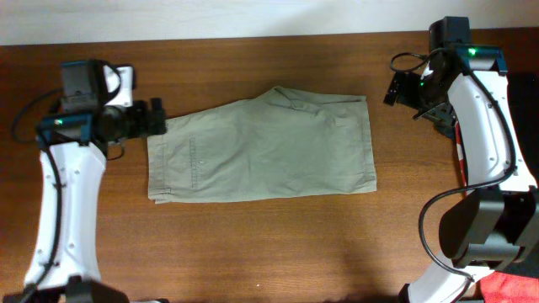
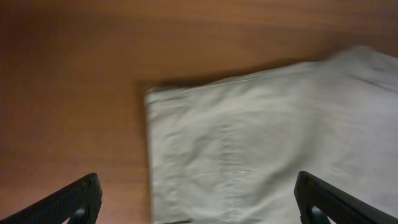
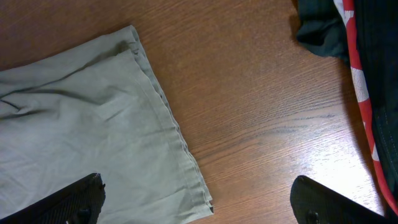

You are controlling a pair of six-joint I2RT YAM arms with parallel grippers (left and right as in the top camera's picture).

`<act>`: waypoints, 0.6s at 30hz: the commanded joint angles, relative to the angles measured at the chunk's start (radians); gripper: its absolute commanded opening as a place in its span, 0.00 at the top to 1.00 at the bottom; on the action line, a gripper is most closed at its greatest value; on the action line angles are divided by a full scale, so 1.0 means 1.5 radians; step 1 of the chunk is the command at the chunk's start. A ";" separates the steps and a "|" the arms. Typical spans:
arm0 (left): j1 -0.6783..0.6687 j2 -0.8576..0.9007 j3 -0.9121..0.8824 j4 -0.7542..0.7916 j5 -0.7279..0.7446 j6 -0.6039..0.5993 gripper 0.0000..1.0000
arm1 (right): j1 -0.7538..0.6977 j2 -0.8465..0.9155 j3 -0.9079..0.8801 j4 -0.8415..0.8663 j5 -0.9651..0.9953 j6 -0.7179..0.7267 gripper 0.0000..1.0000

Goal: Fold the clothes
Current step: 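Move the left gripper to the left leg end of the pants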

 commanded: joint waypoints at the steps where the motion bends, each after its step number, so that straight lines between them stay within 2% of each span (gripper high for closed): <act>1: 0.063 0.056 0.009 0.002 0.046 -0.032 0.01 | -0.001 0.002 -0.002 0.000 0.004 -0.006 0.02; 10: 0.083 0.189 0.009 0.034 0.092 -0.014 0.01 | -0.001 0.002 -0.002 0.000 0.004 -0.006 0.02; 18: 0.091 0.311 0.009 0.041 0.084 -0.009 0.01 | -0.001 0.002 -0.002 0.000 0.004 -0.006 0.01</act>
